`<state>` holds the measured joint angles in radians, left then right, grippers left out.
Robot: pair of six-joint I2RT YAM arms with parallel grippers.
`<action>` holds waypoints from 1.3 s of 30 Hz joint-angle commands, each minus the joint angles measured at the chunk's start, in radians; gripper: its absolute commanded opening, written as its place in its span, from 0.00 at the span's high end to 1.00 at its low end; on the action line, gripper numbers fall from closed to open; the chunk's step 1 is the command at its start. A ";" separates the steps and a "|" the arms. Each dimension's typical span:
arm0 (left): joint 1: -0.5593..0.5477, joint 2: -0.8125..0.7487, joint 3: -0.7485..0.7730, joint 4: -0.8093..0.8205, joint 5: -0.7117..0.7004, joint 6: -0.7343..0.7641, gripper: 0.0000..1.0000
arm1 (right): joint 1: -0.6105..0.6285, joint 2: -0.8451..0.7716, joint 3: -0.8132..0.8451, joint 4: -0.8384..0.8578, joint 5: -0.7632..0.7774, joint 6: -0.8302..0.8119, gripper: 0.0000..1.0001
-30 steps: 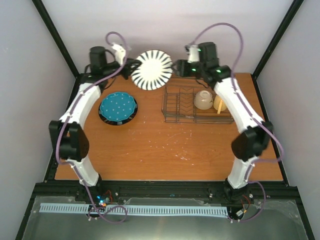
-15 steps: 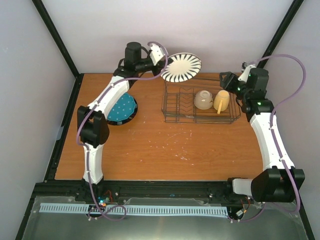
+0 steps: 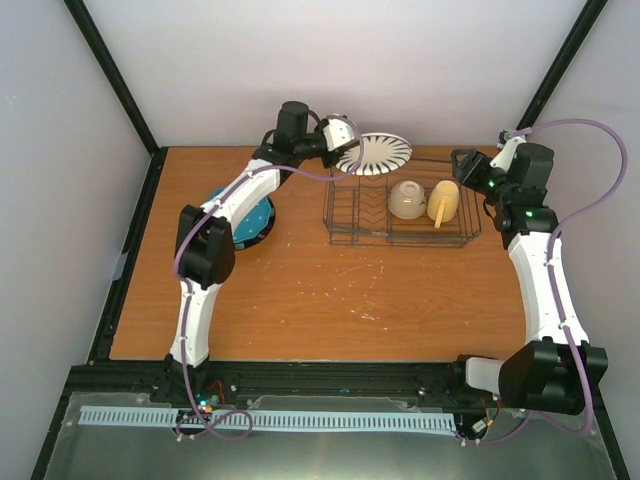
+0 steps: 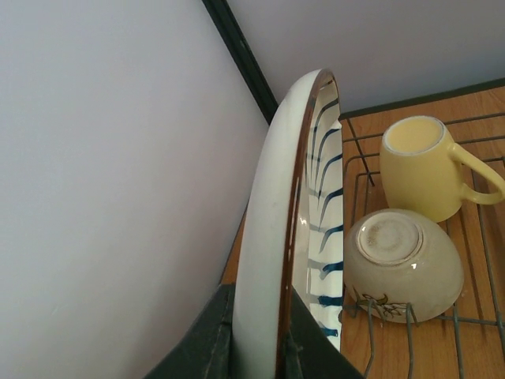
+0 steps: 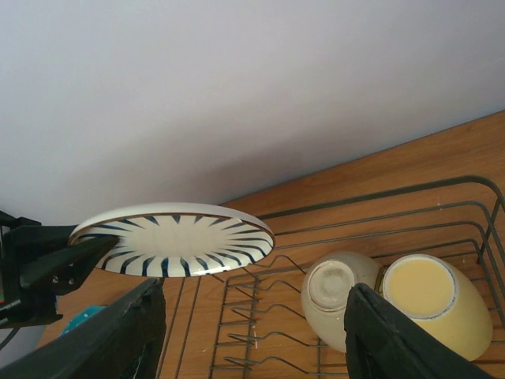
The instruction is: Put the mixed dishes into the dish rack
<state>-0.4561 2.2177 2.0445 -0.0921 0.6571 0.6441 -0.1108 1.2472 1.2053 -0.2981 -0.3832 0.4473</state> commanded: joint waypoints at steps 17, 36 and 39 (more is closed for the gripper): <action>-0.030 -0.011 -0.060 0.107 0.015 0.136 0.99 | -0.044 -0.044 -0.029 0.007 -0.028 -0.013 0.39; -0.035 0.045 -0.178 0.177 0.023 0.088 0.73 | -0.049 -0.037 -0.035 0.005 -0.028 -0.029 0.38; -0.038 0.038 -0.201 0.182 0.027 0.078 0.59 | -0.049 -0.038 -0.040 0.005 -0.029 -0.028 0.38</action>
<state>-0.4831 2.2845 1.8606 0.0326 0.6411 0.7357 -0.1505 1.2270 1.1805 -0.2970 -0.4046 0.4320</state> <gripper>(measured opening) 0.335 0.620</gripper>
